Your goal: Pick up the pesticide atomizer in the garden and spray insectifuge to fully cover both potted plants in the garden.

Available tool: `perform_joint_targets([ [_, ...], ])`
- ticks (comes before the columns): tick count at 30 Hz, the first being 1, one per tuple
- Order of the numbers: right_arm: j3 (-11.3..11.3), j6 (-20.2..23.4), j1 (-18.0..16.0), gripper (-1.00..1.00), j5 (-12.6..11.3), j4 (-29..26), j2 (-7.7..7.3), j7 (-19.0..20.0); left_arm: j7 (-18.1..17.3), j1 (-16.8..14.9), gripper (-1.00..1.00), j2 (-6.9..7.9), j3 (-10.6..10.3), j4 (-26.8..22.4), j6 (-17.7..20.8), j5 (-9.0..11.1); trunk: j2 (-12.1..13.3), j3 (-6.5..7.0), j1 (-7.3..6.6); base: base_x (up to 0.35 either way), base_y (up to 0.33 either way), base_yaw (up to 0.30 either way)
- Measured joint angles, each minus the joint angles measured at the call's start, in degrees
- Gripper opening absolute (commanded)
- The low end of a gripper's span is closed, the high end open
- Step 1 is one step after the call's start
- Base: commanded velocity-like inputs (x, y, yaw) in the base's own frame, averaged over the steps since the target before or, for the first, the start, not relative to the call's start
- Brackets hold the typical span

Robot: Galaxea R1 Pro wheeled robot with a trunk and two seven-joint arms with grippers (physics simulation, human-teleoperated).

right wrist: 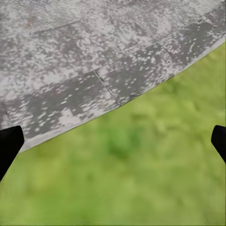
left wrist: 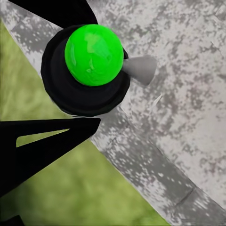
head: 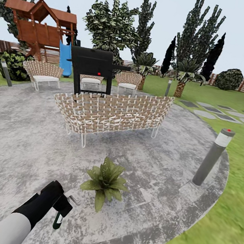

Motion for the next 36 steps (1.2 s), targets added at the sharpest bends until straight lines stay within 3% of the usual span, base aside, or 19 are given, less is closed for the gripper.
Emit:
perform_joint_targets([
  [7, 0.0, 0.0, 0.0, 1.00, 0.0, 0.0, -0.01, 0.0, 0.0, 0.0, -1.00, -0.01, 0.0, 0.0, 0.0, 0.0, 0.0, 0.00, 0.00, 0.251, -0.150, 0.103],
  [14, 0.0, 0.0, 0.0, 1.00, 0.0, -0.1, -0.09, 0.0, -0.2, 0.0, -1.00, -0.02, 0.1, 0.6, 0.0, 0.1, 0.0, 0.00, 0.02, 0.023, -0.013, 0.001],
  [19, 0.0, 0.0, 0.0, 1.00, 0.0, 0.0, -0.03, 0.0, -2.5, -0.8, -1.00, 0.48, 0.0, 0.7, 1.3, 0.2, 0.0, 0.00, 0.02, 0.000, 0.000, 0.000],
  [21, 0.0, 0.0, 0.0, 1.00, 0.0, 0.0, -0.01, 0.0, -3.9, -0.9, -1.00, 0.40, -0.2, 0.2, 4.9, -1.7, 0.0, 0.00, 0.02, 0.000, 0.000, 0.000],
  [22, 0.0, 0.0, 0.0, 1.00, 0.0, 0.0, -0.01, 0.0, -4.5, -1.0, -1.00, 0.24, -1.3, 0.1, 8.0, -4.5, 0.0, 0.00, 0.02, 0.000, 0.000, 0.000],
  [23, 0.0, 0.0, 0.0, 1.00, 0.0, 0.0, 0.00, 0.0, -5.4, -1.0, -1.00, 0.05, -2.4, 0.0, 9.1, -5.7, 0.0, 0.00, 0.02, 0.000, 0.000, 0.000],
  [27, 0.0, 0.0, 0.0, 1.00, 0.0, 0.0, 0.00, 0.0, -10.6, -1.9, -1.00, 0.15, -4.2, 0.0, 9.7, -7.5, 0.0, 0.00, 0.02, 0.000, 0.000, 0.000],
  [32, 0.0, 0.0, 0.0, 1.00, 0.0, 0.0, 0.00, 0.0, -12.0, -5.5, -1.00, 0.07, -4.3, 0.1, 9.9, -8.4, 0.0, 0.00, 0.02, 0.034, -0.028, 0.147],
  [36, 0.0, 0.0, 0.0, 1.00, 0.0, 0.0, 0.00, 0.0, -15.3, -6.4, -1.00, 0.15, -4.3, 0.1, 9.8, -9.0, 0.0, 0.00, 0.00, 0.176, -0.183, 0.194],
])
